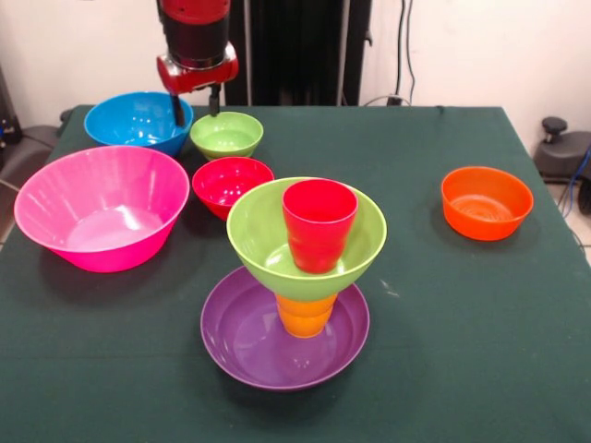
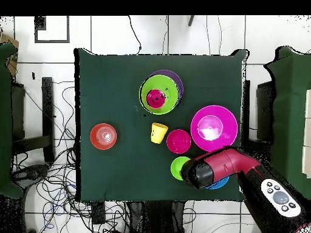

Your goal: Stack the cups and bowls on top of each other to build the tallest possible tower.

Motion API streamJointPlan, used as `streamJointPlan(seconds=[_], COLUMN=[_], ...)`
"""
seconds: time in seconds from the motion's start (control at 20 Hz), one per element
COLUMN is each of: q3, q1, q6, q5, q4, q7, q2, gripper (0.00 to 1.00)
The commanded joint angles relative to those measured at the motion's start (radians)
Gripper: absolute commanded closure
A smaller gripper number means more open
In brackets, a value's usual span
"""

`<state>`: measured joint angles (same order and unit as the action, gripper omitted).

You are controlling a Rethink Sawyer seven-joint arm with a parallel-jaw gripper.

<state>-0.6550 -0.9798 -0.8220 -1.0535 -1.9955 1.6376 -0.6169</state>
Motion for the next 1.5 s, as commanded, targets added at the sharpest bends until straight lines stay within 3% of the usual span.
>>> streamJointPlan(seconds=[0.05,0.25,0.7,1.0,1.5], q3=[0.014,-0.011,-0.026,0.035,0.102], q1=[0.061,0.034,0.009,0.028,0.034], q6=[0.049,-0.002,-0.037,-0.01,0.046], q5=[-0.123,-0.067,-0.036,-0.083,-0.19], q4=[0.091,0.058,0.05,0.024,0.052], q7=[-0.168,-0.232,-0.305,-0.205,-0.186], q2=[0.016,-0.042,-0.065,0.027,0.141], gripper=[0.0,0.0,0.0,0.0,0.0])
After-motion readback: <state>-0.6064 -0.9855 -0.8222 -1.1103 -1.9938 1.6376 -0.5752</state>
